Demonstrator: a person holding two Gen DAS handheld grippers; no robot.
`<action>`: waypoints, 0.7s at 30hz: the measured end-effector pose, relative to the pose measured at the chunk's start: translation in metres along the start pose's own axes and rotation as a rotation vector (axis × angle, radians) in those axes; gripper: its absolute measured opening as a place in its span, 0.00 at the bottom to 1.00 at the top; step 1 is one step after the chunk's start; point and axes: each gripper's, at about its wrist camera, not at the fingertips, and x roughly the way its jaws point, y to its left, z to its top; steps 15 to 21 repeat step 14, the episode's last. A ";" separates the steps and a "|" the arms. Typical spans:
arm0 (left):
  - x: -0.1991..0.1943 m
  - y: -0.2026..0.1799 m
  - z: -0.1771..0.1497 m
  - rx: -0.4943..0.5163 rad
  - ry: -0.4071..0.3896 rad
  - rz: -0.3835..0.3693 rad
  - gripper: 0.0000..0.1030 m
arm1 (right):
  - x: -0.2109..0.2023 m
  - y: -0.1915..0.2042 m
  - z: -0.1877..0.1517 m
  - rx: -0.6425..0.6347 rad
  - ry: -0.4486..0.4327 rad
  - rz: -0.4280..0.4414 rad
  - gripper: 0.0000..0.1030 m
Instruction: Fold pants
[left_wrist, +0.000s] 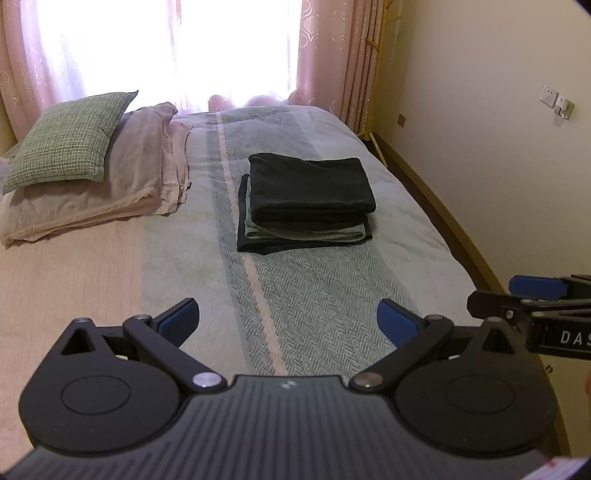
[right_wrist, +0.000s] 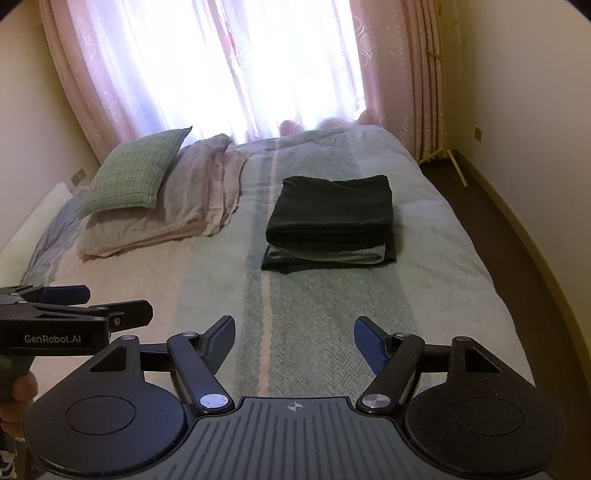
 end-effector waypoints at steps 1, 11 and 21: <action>0.002 -0.002 0.001 -0.001 0.000 0.001 0.98 | 0.001 -0.003 0.002 -0.002 0.001 0.002 0.67; 0.020 -0.023 0.018 -0.004 0.002 0.013 0.98 | 0.013 -0.028 0.020 -0.016 0.011 0.017 0.67; 0.027 -0.030 0.026 -0.010 0.001 0.019 0.98 | 0.017 -0.035 0.028 -0.028 0.008 0.016 0.67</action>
